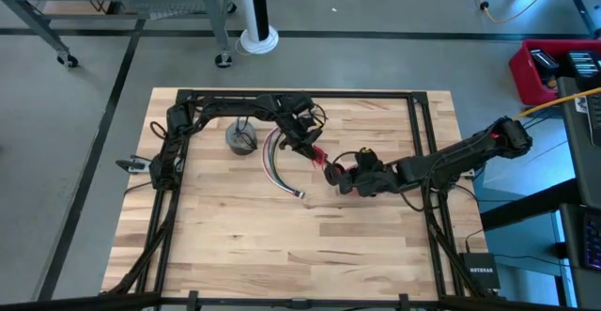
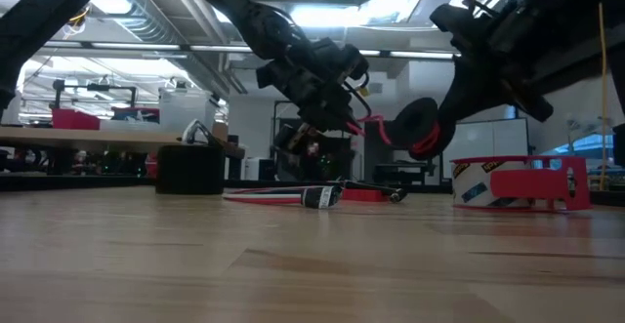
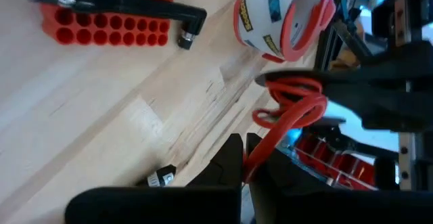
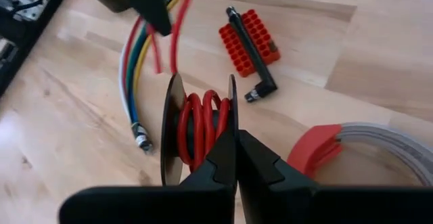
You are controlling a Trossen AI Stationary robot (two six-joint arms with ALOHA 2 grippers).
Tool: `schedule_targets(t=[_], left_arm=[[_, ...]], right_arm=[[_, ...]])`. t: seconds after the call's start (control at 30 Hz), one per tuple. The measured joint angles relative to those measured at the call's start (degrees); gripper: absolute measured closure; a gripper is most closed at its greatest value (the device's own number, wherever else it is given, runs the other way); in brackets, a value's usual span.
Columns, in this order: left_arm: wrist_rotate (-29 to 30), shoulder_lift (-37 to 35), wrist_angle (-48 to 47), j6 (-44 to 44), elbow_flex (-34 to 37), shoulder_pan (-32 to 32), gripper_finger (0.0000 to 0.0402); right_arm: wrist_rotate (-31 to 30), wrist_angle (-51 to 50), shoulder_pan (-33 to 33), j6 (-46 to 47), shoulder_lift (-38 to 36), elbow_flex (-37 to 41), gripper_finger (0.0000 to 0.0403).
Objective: Coil cords
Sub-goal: Coil the red wire onto the spool
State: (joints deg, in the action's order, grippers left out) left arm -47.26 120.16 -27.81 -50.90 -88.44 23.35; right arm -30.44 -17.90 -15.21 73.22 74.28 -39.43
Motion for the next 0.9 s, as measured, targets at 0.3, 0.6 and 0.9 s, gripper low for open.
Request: schedule_targets(t=[0.3,0.6,0.9], left_arm=[[0.1,0.0,1.8,-4.6,0.0,1.2,0.0401],[0.1,0.0,10.5,-7.2,0.0,1.0,0.0401],[-3.7,0.0,10.5,-6.7,0.0,-0.7,0.0401]], right_arm=[[0.2,-4.7,0.0,-1.9,2.4,-3.2,0.0400],[-0.8,-10.1,0.0,-4.9,12.0,-9.9,0.0400],[-2.8,-10.2,1.9,-4.7,13.0,-11.4,0.0400]])
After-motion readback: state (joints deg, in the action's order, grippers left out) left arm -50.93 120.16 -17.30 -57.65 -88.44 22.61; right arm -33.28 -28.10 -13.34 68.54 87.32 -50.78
